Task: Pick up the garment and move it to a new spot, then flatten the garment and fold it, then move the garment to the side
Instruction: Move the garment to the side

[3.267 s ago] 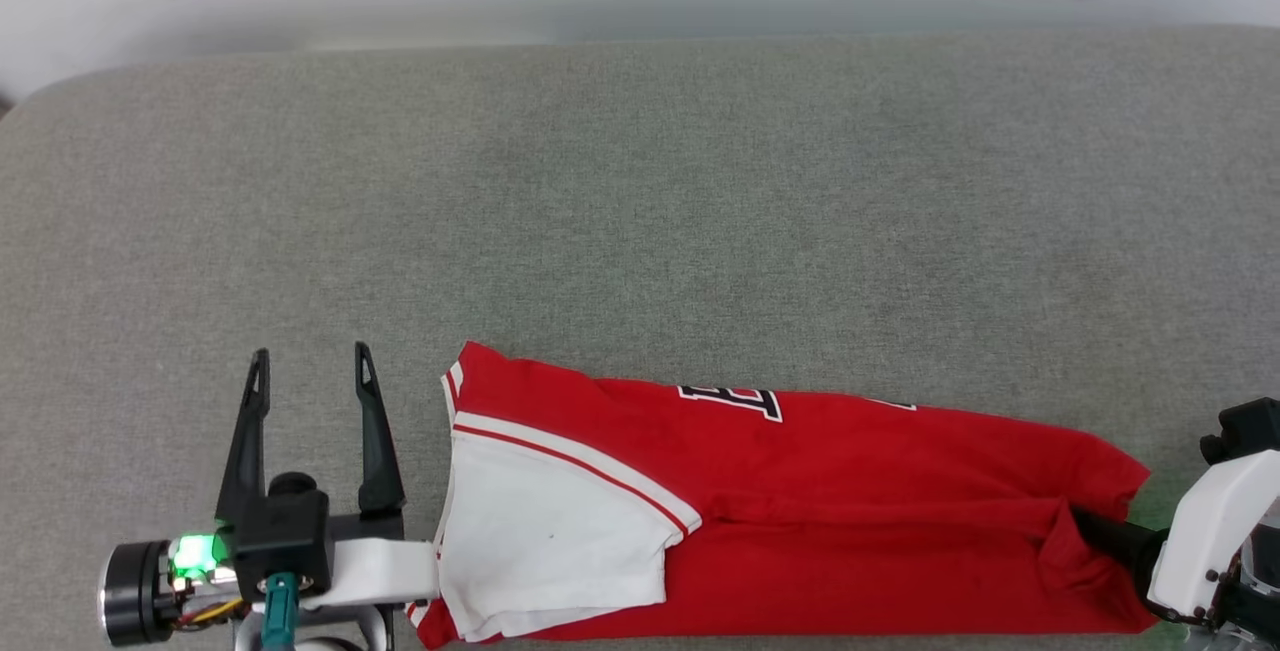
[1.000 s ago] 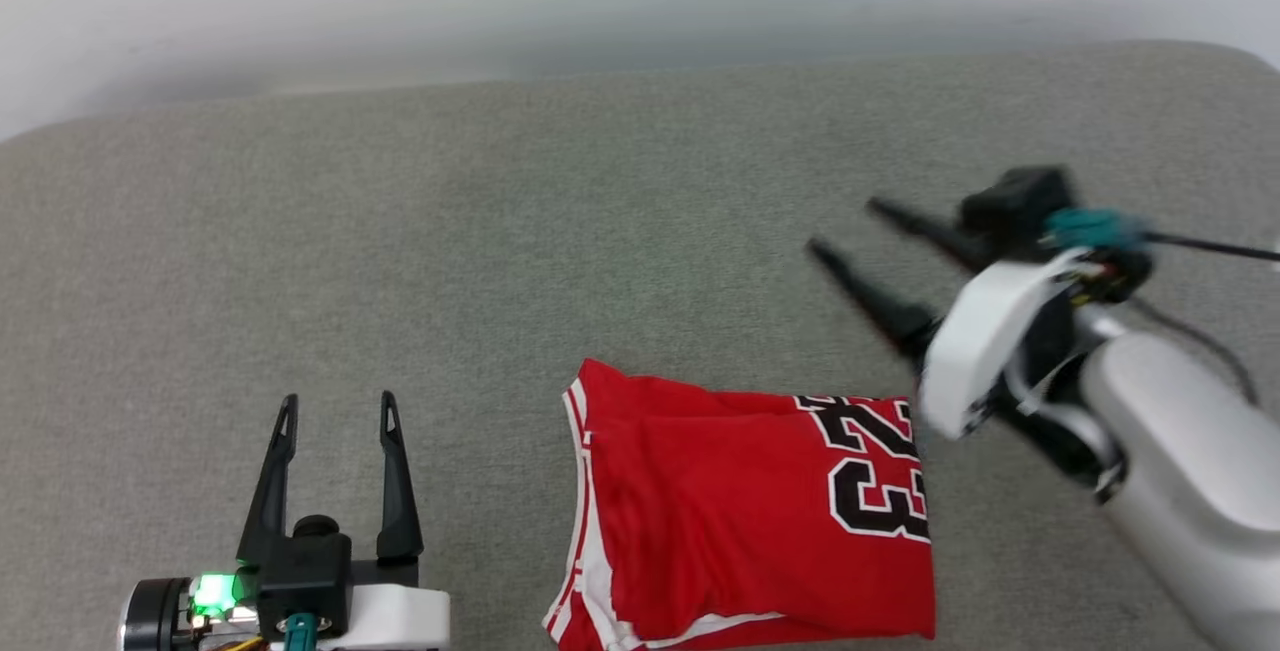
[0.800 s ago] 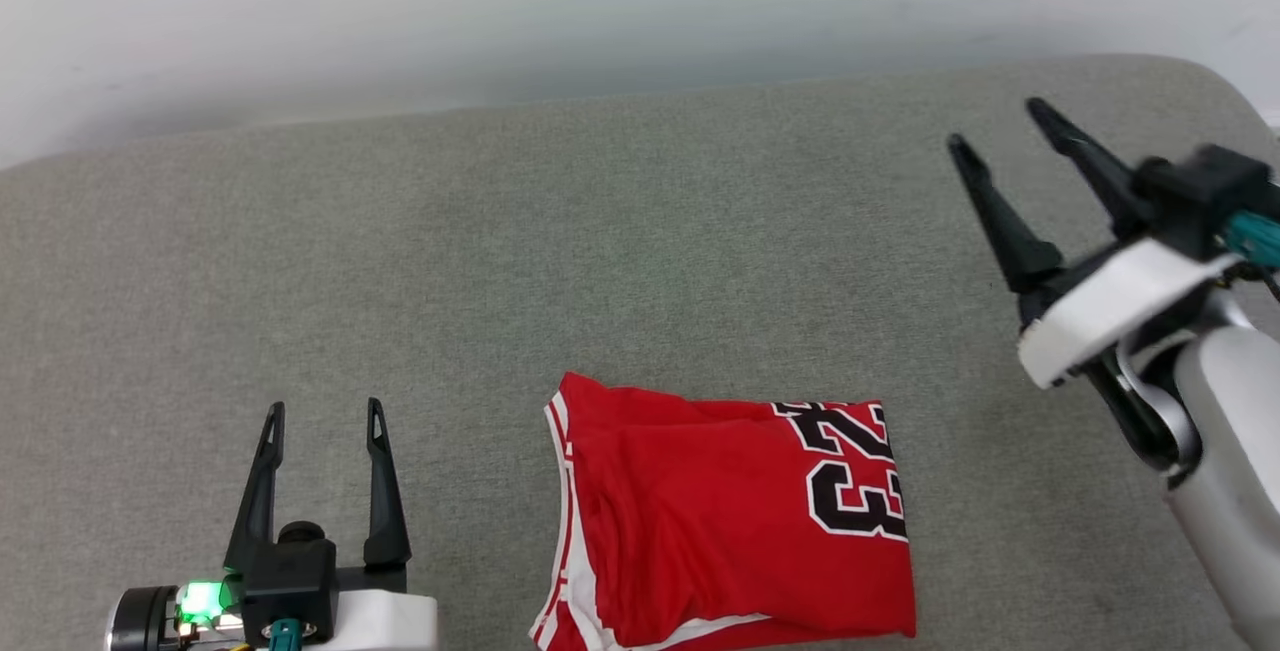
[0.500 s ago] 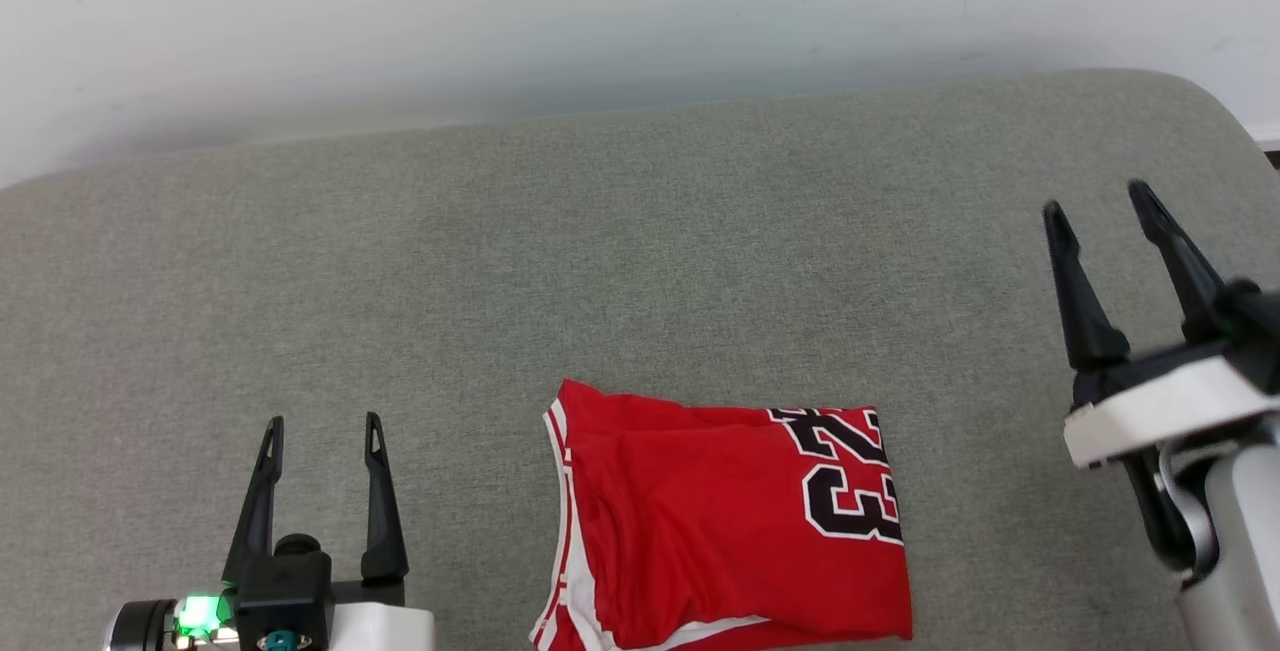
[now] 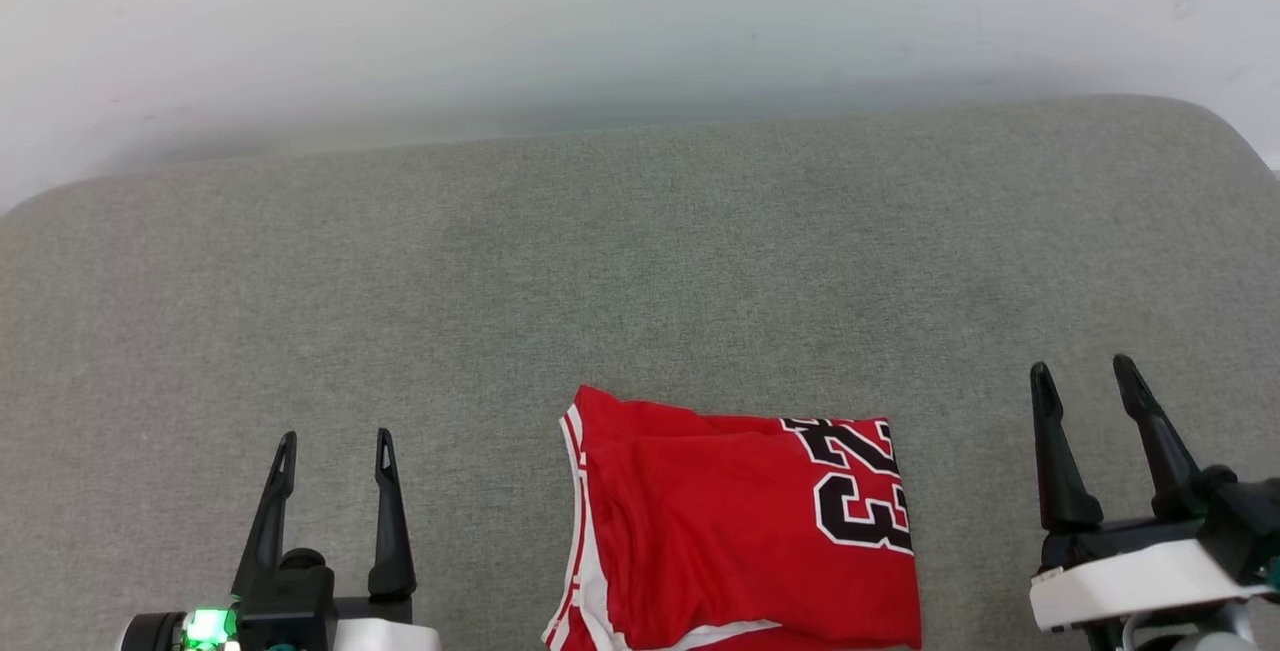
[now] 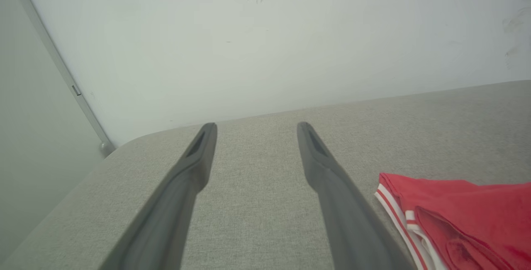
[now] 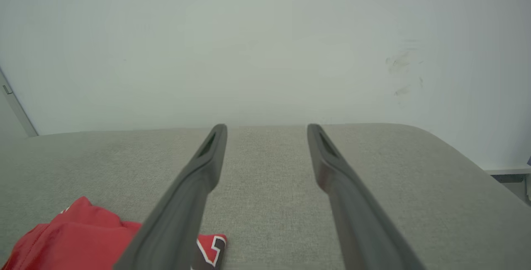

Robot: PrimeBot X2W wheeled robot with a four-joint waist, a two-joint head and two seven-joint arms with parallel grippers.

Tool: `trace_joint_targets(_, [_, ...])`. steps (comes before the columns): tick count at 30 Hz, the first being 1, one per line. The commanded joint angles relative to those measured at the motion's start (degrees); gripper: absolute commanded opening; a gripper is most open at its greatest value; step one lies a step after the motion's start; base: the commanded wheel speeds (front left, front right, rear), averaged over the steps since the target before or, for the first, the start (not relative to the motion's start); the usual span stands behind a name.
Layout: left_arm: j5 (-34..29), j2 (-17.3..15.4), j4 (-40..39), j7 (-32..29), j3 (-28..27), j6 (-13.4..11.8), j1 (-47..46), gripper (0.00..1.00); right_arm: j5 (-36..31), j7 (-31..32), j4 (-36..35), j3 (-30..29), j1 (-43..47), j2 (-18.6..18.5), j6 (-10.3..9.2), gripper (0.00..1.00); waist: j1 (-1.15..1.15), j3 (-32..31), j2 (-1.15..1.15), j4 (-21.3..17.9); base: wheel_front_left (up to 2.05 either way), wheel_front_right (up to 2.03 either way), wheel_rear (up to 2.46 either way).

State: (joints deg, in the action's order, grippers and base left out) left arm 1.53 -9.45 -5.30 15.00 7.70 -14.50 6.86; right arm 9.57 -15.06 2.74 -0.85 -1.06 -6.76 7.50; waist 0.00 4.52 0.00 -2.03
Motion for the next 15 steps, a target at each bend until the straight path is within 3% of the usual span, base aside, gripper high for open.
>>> trace_joint_targets(1, [-0.2,0.2,-0.1,0.2,-0.1,0.4,0.7,1.00,-0.2,-0.1,-0.7,-0.3,1.1,0.6,-0.03,1.00,0.00,-0.1,0.00,0.2,0.00,0.00,0.00])
trace_joint_targets(9, [-0.5,0.8,0.1,0.2,-0.5,1.2,1.1,1.00,-1.0,-0.1,-1.7,-0.2,3.5,1.5,-0.03,1.00,0.00,-0.2,0.00,0.4,0.00,0.00,0.00])
trace_joint_targets(15, [-0.6,1.2,0.2,0.2,-1.1,1.7,1.2,1.00,-2.4,-0.1,-2.9,0.3,-0.2,-0.7,-0.03,1.00,0.00,-0.1,0.00,0.4,0.00,0.00,0.00])
